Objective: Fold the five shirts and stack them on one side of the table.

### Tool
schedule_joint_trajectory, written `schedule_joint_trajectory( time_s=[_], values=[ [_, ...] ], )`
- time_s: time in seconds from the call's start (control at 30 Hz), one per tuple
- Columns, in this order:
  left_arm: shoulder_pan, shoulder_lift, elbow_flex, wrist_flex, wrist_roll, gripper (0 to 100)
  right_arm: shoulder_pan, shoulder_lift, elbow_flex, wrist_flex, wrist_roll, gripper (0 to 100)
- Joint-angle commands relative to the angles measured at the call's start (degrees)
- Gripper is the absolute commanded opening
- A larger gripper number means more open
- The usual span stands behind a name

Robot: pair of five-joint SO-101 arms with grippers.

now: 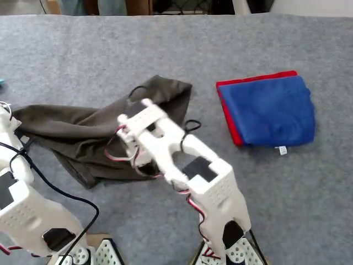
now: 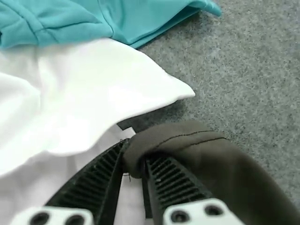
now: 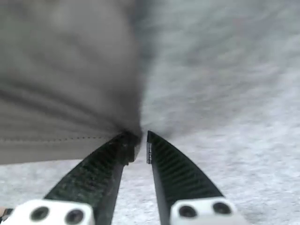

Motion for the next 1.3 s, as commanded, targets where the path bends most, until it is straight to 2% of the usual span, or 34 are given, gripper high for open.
schedule_joint_trajectory(
  time_s=[0.0, 0.2, 0.43, 0.87, 1.27],
  values=[
    [0.0, -0.9, -2.4, 0.4, 0.1, 3, 5.3, -0.5, 0.0, 0.7, 2.6, 6.8],
    [0.0, -0.9, -2.4, 0.4, 0.1, 3, 5.4, -0.6, -2.2, 4.3, 7.7, 9.6],
    [0.0, -0.9, -2.4, 0.4, 0.1, 3, 4.5, -0.6, -9.1, 9.8, 7.8, 19.1],
    [0.0, -0.5, -2.9, 0.4, 0.1, 3, -0.8, -0.7, -11.4, 10.9, 5.0, 19.4],
    [0.1, -0.5, -2.9, 0.4, 0.1, 3, 10.7, -6.7, -6.3, 12.8, 8.4, 19.4]
  ],
)
